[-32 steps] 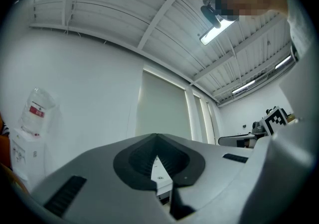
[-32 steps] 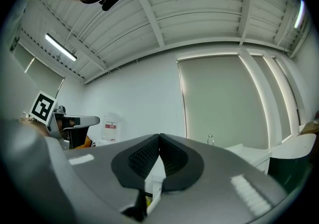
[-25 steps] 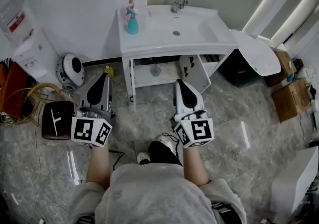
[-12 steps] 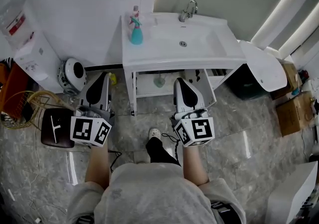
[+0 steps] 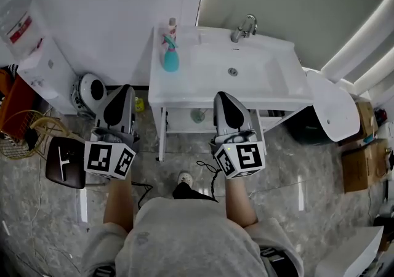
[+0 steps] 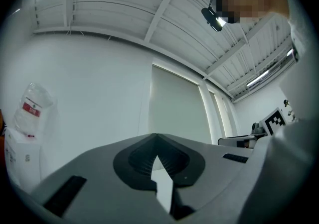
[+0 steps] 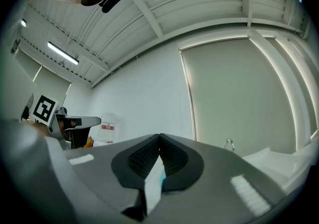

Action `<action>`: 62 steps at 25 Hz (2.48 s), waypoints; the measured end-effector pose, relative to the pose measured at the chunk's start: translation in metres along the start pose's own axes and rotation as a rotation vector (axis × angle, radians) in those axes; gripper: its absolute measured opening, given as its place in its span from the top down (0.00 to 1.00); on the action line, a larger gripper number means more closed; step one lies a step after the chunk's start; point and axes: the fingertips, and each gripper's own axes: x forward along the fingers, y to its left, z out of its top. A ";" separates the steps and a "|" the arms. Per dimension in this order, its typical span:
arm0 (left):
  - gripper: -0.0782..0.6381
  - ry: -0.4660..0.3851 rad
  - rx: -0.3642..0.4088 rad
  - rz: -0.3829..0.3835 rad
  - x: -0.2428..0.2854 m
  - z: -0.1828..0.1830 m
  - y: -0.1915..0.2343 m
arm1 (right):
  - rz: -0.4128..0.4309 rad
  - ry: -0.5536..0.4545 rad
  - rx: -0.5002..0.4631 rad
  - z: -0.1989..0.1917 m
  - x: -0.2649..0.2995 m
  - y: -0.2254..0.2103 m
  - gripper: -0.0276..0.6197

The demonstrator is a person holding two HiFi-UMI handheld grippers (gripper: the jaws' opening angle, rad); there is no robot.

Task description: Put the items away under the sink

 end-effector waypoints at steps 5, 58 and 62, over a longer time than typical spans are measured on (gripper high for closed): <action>0.88 0.002 0.019 0.034 0.043 -0.012 0.008 | 0.057 0.009 0.011 -0.012 0.046 -0.029 0.94; 0.88 0.168 -0.087 -0.056 0.176 -0.127 0.169 | 0.090 0.525 0.164 -0.278 0.286 -0.041 0.73; 0.88 0.187 -0.087 -0.045 0.175 -0.133 0.178 | 0.082 0.555 0.159 -0.298 0.297 -0.044 0.65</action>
